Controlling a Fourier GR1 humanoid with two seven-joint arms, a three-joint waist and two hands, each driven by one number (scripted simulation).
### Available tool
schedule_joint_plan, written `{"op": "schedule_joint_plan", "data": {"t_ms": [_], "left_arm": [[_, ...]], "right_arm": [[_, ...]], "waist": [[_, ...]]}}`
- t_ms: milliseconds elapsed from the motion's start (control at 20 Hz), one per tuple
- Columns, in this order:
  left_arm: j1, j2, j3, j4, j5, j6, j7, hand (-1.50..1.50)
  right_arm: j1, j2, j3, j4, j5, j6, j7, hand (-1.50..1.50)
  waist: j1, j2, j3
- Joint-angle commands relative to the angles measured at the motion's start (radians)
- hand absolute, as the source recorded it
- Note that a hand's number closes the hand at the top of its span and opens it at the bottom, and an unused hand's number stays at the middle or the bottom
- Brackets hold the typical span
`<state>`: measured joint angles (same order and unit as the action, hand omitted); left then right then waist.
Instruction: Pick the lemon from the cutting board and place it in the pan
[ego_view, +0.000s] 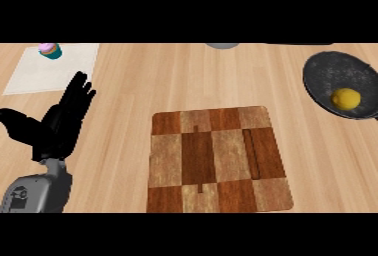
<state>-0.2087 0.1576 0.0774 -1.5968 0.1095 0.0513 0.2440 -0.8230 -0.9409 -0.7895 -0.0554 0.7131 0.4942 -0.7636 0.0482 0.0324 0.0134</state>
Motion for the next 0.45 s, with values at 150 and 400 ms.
{"op": "schedule_joint_plan", "data": {"t_ms": [150,400], "left_arm": [[0.027,0.004,0.002,-0.013,0.005,-0.009,-0.004,0.0],[0.018,0.018,0.019,-0.011,0.018,-0.017,0.008,0.0]], "right_arm": [[0.085,-0.05,-0.016,-0.017,-0.029,0.202,-0.146,-1.5],[0.107,-0.038,-0.001,-0.044,-0.027,0.19,-0.15,-1.5]], "waist": [[-0.008,-0.003,0.003],[0.001,-0.002,0.004]]}}
